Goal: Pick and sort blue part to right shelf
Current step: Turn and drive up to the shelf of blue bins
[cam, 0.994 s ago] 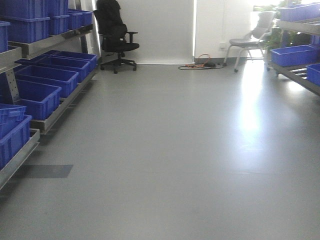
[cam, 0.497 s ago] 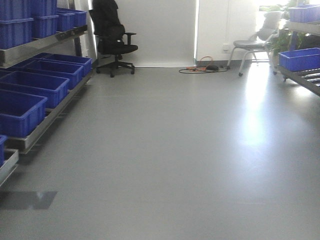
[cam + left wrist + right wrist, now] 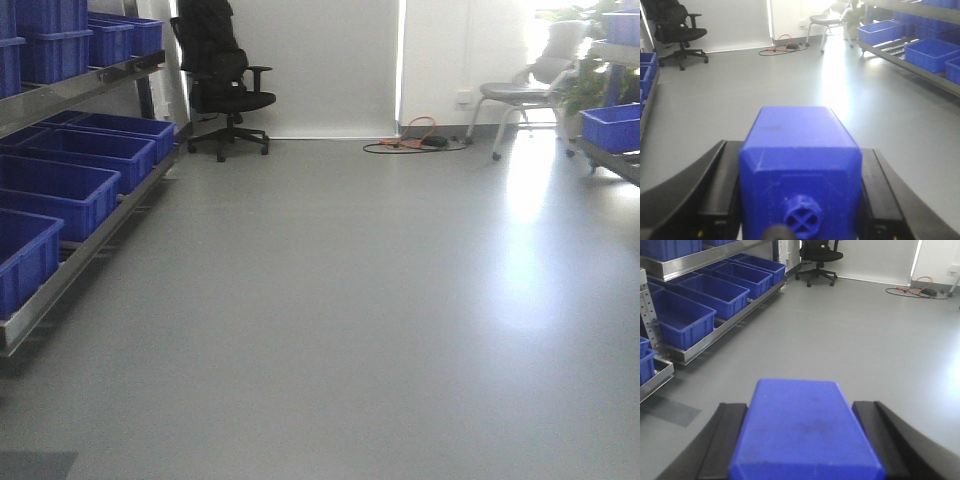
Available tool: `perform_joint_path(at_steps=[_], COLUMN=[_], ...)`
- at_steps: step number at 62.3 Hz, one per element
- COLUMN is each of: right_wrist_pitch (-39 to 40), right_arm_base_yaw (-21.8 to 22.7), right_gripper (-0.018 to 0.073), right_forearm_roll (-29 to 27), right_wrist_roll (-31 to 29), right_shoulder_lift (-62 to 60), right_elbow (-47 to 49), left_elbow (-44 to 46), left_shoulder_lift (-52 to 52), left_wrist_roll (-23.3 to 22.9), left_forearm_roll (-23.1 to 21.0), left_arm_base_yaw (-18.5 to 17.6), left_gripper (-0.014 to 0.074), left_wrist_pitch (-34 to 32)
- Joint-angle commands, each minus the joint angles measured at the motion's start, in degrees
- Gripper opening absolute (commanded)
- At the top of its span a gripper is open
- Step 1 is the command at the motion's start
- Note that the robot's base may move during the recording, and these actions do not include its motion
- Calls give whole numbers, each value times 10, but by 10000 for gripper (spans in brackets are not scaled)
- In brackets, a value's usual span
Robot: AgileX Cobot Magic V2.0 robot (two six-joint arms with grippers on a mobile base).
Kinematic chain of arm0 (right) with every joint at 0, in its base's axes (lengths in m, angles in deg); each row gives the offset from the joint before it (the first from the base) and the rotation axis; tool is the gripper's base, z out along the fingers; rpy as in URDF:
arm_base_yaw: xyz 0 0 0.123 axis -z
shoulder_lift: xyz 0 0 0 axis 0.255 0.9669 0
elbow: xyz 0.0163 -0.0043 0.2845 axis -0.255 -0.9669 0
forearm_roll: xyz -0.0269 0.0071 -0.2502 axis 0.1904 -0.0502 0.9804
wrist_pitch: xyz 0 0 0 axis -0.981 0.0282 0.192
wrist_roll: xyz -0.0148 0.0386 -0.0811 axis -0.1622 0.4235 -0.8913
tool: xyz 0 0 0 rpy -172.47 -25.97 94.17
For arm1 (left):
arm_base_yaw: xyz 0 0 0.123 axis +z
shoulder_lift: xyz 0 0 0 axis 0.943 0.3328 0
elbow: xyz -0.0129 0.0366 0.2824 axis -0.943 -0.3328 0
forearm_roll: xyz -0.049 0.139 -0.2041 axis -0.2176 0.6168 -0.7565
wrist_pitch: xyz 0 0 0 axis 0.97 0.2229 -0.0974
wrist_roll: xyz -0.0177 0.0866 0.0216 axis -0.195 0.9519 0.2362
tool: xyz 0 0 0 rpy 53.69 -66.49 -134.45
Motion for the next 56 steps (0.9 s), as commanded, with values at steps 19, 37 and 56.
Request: perform_joint_path(at_steps=[19,37,56], right_wrist_pitch=[52,52,52], right_arm_base_yaw=[1,1,1], right_gripper=[278,278,278], right_forearm_roll=[13,13,13], right_wrist_roll=[-3,-3,-3], right_shoulder_lift=[8,9,9], right_elbow=[16,16,16], left_elbow=[15,15,15], left_shoulder_lift=[8,8,8], left_wrist_roll=[-6,-6,-6], left_forearm_roll=[7,7,7], left_arm_base_yaw=[-4,-4,-5], left_gripper=[312,312,312], left_wrist_pitch=[-52,-52,-52])
